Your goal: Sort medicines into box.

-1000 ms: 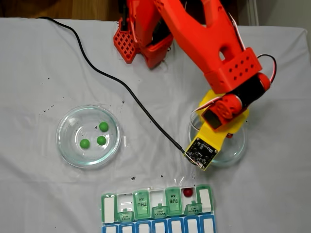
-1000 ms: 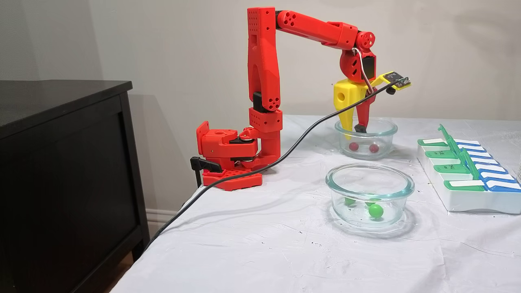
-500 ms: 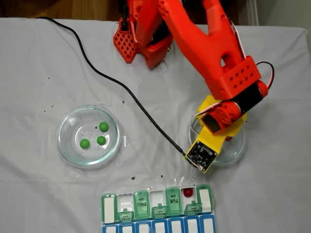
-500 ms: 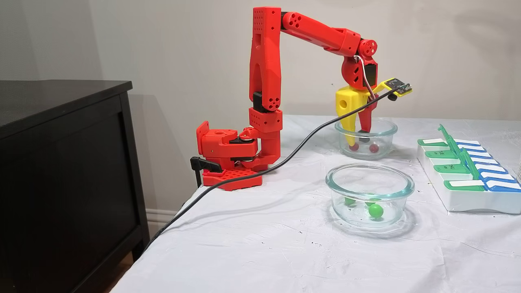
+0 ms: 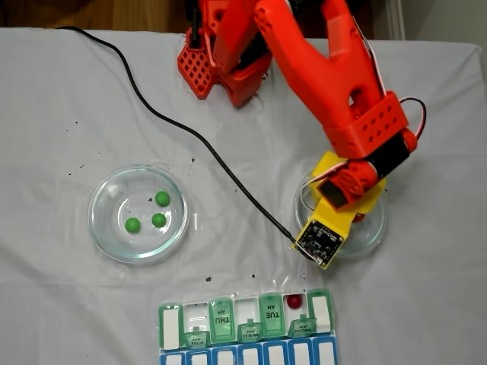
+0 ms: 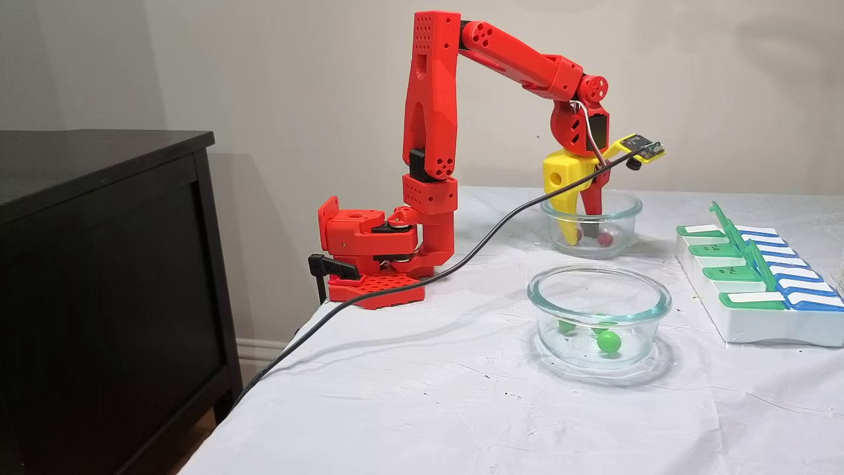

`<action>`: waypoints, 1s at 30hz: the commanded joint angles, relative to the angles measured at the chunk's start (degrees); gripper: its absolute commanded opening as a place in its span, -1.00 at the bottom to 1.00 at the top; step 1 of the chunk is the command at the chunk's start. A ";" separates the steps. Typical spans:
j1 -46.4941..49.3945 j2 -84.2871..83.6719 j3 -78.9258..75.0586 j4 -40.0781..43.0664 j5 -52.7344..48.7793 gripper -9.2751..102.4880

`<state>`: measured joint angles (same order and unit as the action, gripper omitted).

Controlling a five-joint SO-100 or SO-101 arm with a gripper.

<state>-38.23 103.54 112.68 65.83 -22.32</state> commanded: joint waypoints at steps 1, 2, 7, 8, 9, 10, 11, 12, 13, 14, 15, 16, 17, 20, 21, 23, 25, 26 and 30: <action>-1.32 2.37 0.09 1.05 0.26 -0.42; -1.41 2.29 0.18 0.97 0.44 -0.43; -1.85 1.67 0.62 0.44 0.35 -0.53; -1.93 1.67 0.62 0.53 0.09 -0.60; -2.02 1.67 0.70 0.70 0.26 -0.66; -2.02 1.85 0.70 0.79 0.44 -0.72; -2.02 1.93 0.70 0.79 0.62 -0.77; -2.11 2.02 0.70 0.79 0.62 -0.78; -2.20 2.20 0.79 0.79 0.44 -0.79; -2.29 2.37 0.79 0.79 0.09 -0.79; -2.29 2.64 0.88 0.79 -0.18 -0.81; -2.29 3.08 0.88 0.79 -0.35 -0.82; -2.29 3.87 0.79 0.79 -0.79 -0.83; -1.76 5.98 -0.09 1.05 -0.70 -0.84; -1.49 6.94 -0.70 1.14 -0.53 -0.84; -0.62 9.05 -2.11 1.23 -0.44 -0.84; 0.35 11.07 -3.78 1.23 -0.97 -0.84; 0.88 11.87 -4.66 1.23 -0.97 -0.84; 4.22 15.29 -10.11 1.67 0.97 -0.84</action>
<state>-37.00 109.60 110.83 67.24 -22.41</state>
